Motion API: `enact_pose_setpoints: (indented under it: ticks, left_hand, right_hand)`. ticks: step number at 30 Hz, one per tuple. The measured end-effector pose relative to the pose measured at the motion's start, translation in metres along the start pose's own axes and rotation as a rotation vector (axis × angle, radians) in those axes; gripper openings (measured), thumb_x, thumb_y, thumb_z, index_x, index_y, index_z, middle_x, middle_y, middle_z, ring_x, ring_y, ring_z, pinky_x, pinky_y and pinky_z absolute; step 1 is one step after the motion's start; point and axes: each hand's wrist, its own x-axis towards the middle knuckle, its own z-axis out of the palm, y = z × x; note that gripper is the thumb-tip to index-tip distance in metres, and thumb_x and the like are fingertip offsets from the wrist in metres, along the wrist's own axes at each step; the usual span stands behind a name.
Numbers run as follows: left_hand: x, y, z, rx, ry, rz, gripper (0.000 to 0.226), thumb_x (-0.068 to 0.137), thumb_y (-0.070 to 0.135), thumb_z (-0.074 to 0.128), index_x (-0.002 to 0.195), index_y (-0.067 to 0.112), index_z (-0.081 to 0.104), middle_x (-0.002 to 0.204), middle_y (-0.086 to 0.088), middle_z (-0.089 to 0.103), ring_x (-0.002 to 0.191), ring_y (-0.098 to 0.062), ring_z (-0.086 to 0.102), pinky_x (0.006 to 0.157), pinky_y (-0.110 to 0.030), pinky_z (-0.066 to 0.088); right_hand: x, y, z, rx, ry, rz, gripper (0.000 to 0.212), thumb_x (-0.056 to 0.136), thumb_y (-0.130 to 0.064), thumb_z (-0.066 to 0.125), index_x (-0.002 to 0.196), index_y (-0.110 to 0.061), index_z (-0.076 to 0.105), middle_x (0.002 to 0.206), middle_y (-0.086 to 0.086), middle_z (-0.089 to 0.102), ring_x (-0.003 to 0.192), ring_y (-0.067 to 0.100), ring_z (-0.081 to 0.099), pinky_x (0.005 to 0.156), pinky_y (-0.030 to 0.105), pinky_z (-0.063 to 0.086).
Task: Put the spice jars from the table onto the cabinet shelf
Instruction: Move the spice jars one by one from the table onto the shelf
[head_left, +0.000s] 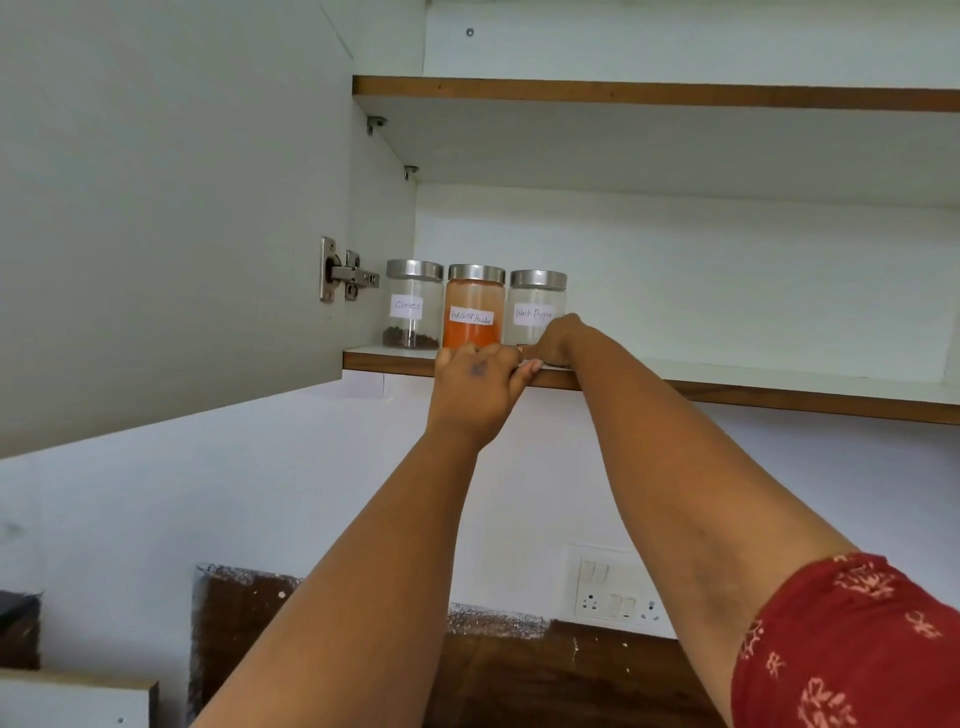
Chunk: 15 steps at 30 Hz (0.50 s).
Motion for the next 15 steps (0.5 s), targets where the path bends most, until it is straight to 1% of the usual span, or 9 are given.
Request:
enact_pose_setpoints:
  ticks: [2, 3, 4, 6, 7, 9, 11, 13, 15]
  left_hand:
    - [0.000, -0.002, 0.001, 0.001, 0.003, 0.022, 0.055, 0.096, 0.056, 0.026, 0.099, 0.019, 0.067, 0.099, 0.005, 0.068, 0.094, -0.022, 0.057, 0.084, -0.037, 0.032]
    - [0.000, -0.003, 0.001, 0.009, 0.007, 0.042, 0.056, 0.096, 0.057, 0.025, 0.100, 0.019, 0.066, 0.099, 0.005, 0.067, 0.093, -0.021, 0.057, 0.083, -0.036, 0.031]
    - [0.000, -0.005, 0.001, 0.019, 0.003, 0.063, 0.057, 0.096, 0.058, 0.025, 0.101, 0.019, 0.065, 0.100, 0.005, 0.067, 0.093, -0.021, 0.056, 0.083, -0.036, 0.031]
    - [-0.001, -0.006, 0.000, 0.034, -0.037, 0.083, 0.057, 0.095, 0.059, 0.024, 0.106, 0.019, 0.064, 0.105, 0.003, 0.065, 0.096, -0.022, 0.055, 0.084, -0.037, 0.032]
    - [-0.002, -0.006, -0.002, 0.040, -0.056, 0.084, 0.058, 0.095, 0.058, 0.024, 0.110, 0.018, 0.063, 0.109, 0.001, 0.064, 0.099, -0.023, 0.055, 0.086, -0.038, 0.034]
    - [-0.007, -0.001, -0.006, 0.060, -0.068, 0.067, 0.061, 0.095, 0.056, 0.022, 0.122, 0.016, 0.058, 0.117, -0.004, 0.060, 0.107, -0.026, 0.053, 0.094, -0.041, 0.035]
    - [-0.016, 0.007, -0.010, 0.079, -0.106, 0.019, 0.060, 0.098, 0.052, 0.027, 0.138, 0.014, 0.047, 0.132, -0.009, 0.053, 0.123, -0.029, 0.046, 0.109, -0.044, 0.026]
    - [-0.030, 0.016, -0.013, 0.043, -0.184, -0.028, 0.060, 0.100, 0.042, 0.038, 0.151, 0.012, 0.028, 0.153, -0.012, 0.033, 0.143, -0.031, 0.024, 0.119, -0.045, 0.009]
    - [-0.055, 0.028, -0.015, -0.075, -0.212, -0.059, 0.069, 0.100, 0.035, 0.044, 0.155, 0.009, 0.013, 0.162, -0.014, 0.011, 0.150, -0.033, 0.005, 0.120, -0.045, 0.002]
  right_hand:
    - [0.003, 0.002, 0.002, -0.022, 0.000, 0.032, 0.090, 0.072, -0.067, 0.067, 0.136, -0.008, 0.044, 0.117, 0.012, 0.054, 0.105, 0.027, 0.056, 0.075, 0.031, 0.046]
    - [0.002, 0.003, 0.004, -0.007, 0.007, 0.064, 0.093, 0.064, -0.072, 0.069, 0.130, -0.011, 0.049, 0.105, 0.009, 0.056, 0.094, 0.026, 0.057, 0.064, 0.031, 0.043]
    - [-0.001, 0.004, 0.004, -0.004, 0.023, 0.082, 0.090, 0.060, -0.074, 0.068, 0.123, -0.012, 0.053, 0.096, 0.006, 0.055, 0.087, 0.025, 0.056, 0.059, 0.032, 0.039]
    - [-0.022, 0.006, 0.001, -0.055, 0.048, 0.074, 0.069, 0.071, -0.074, 0.058, 0.112, -0.019, 0.054, 0.097, 0.004, 0.057, 0.089, 0.024, 0.056, 0.067, 0.032, 0.039]
    - [-0.034, 0.009, -0.001, -0.097, 0.056, 0.054, 0.062, 0.079, -0.072, 0.050, 0.116, -0.022, 0.056, 0.104, 0.005, 0.059, 0.095, 0.025, 0.057, 0.073, 0.034, 0.039]
    - [-0.058, 0.017, -0.001, -0.209, 0.142, 0.000, 0.059, 0.093, -0.062, 0.031, 0.121, -0.019, 0.060, 0.116, 0.007, 0.062, 0.101, 0.026, 0.056, 0.078, 0.035, 0.038]
    - [-0.081, 0.027, 0.008, -0.302, 0.327, -0.042, 0.063, 0.099, -0.053, 0.018, 0.120, -0.014, 0.062, 0.116, 0.010, 0.063, 0.102, 0.028, 0.056, 0.084, 0.038, 0.036]
    - [-0.102, 0.040, 0.018, -0.307, 0.452, -0.120, 0.060, 0.099, -0.052, 0.019, 0.124, -0.015, 0.059, 0.119, 0.011, 0.062, 0.111, 0.030, 0.054, 0.096, 0.042, 0.034]
    - [-0.121, 0.062, 0.029, -0.231, 0.477, -0.250, 0.052, 0.096, -0.050, 0.038, 0.138, -0.021, 0.048, 0.138, 0.008, 0.050, 0.132, 0.029, 0.039, 0.111, 0.044, 0.025]
